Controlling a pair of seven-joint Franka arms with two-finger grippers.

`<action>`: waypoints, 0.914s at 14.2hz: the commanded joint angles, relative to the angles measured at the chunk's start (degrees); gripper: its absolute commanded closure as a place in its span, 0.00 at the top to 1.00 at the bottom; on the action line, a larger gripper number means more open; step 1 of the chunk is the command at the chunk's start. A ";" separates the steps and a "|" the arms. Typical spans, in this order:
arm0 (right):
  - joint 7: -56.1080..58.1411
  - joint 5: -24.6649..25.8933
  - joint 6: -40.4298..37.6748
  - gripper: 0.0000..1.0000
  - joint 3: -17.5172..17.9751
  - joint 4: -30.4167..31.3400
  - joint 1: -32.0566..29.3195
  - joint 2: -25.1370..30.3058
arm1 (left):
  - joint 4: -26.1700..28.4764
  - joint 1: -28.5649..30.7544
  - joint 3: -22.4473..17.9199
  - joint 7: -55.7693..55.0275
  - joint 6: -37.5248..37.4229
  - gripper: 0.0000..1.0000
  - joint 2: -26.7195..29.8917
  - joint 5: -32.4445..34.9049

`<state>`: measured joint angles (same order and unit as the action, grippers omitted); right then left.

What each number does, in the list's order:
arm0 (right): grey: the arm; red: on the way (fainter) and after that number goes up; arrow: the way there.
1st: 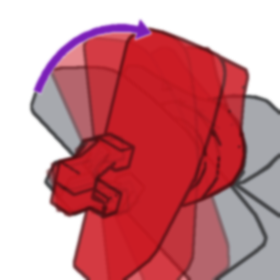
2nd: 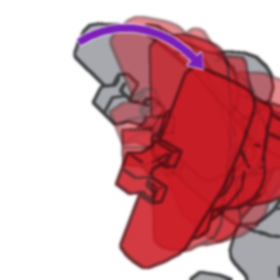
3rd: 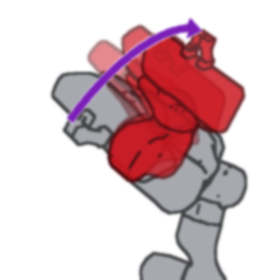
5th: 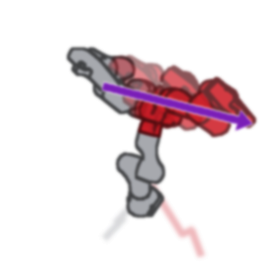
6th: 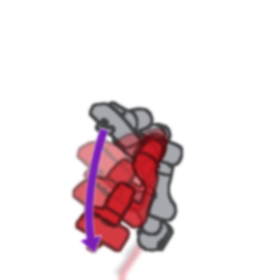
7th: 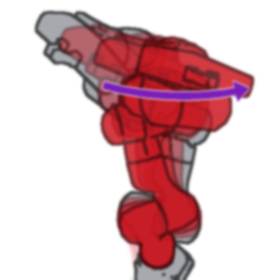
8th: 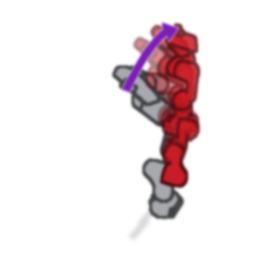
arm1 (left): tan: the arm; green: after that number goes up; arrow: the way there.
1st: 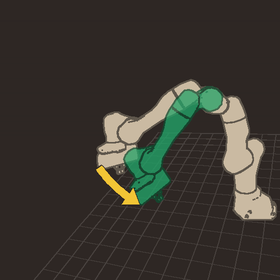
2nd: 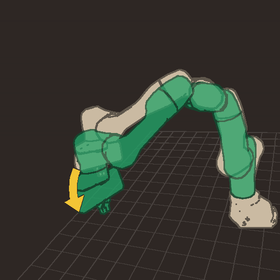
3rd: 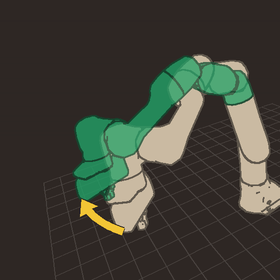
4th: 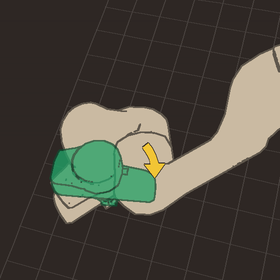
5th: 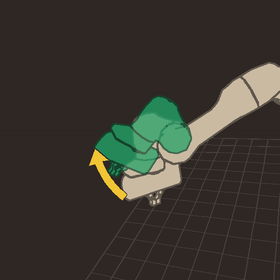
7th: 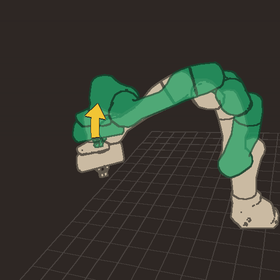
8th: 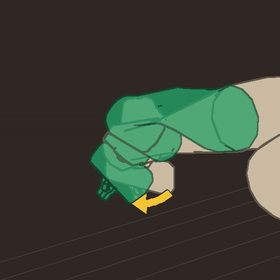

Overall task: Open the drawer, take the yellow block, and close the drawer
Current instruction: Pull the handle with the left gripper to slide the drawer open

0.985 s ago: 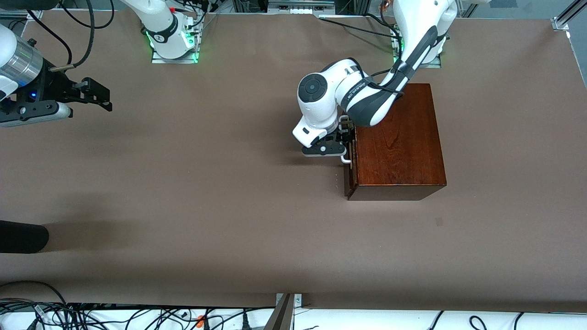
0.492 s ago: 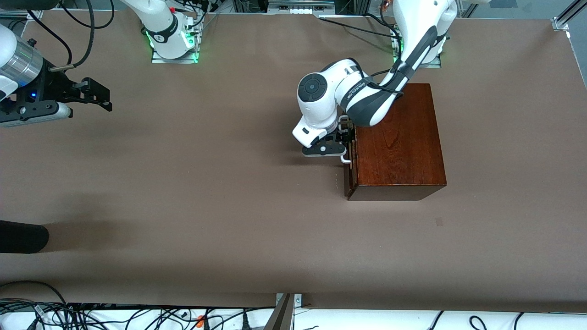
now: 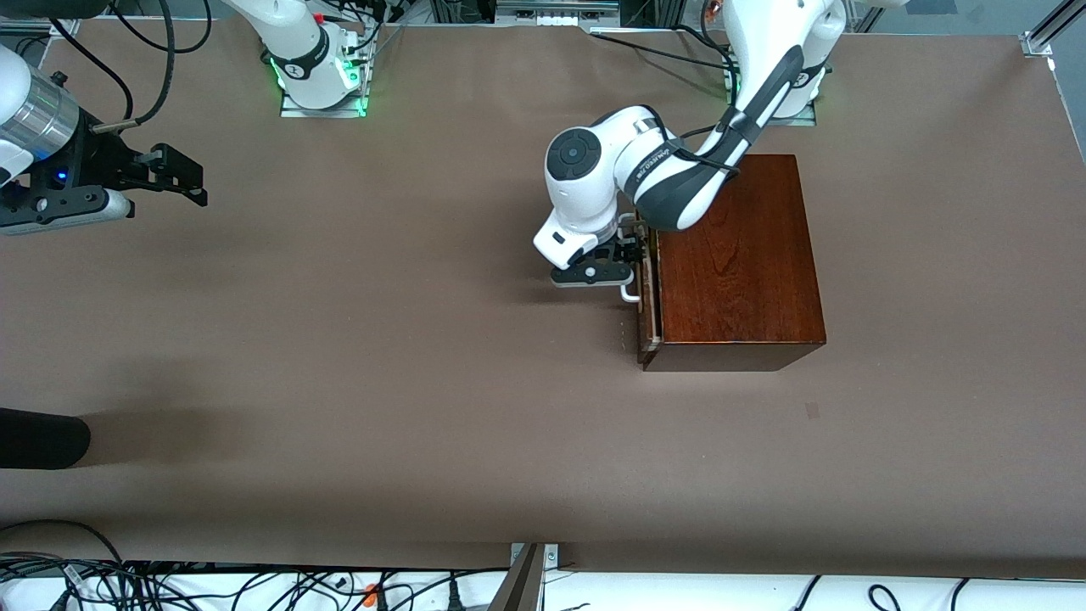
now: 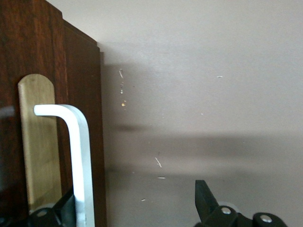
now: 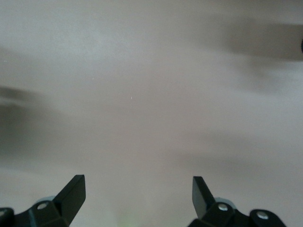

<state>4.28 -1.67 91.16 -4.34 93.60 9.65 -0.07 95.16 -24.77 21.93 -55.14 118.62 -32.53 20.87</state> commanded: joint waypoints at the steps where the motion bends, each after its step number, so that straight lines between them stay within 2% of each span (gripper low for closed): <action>1: -0.77 0.61 -0.37 1.00 0.21 -0.87 -0.25 -0.11 | -5.41 -2.73 0.04 -1.63 3.10 1.00 -3.32 -2.23; 13: -0.77 0.70 -0.37 1.00 0.21 -0.87 -0.25 -0.19 | -8.67 -5.29 -0.04 -4.36 3.10 1.00 -6.93 -2.85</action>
<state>4.28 -1.66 91.16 -4.35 93.60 9.65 -0.07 90.00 -28.61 20.95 -56.97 118.56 -35.45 20.68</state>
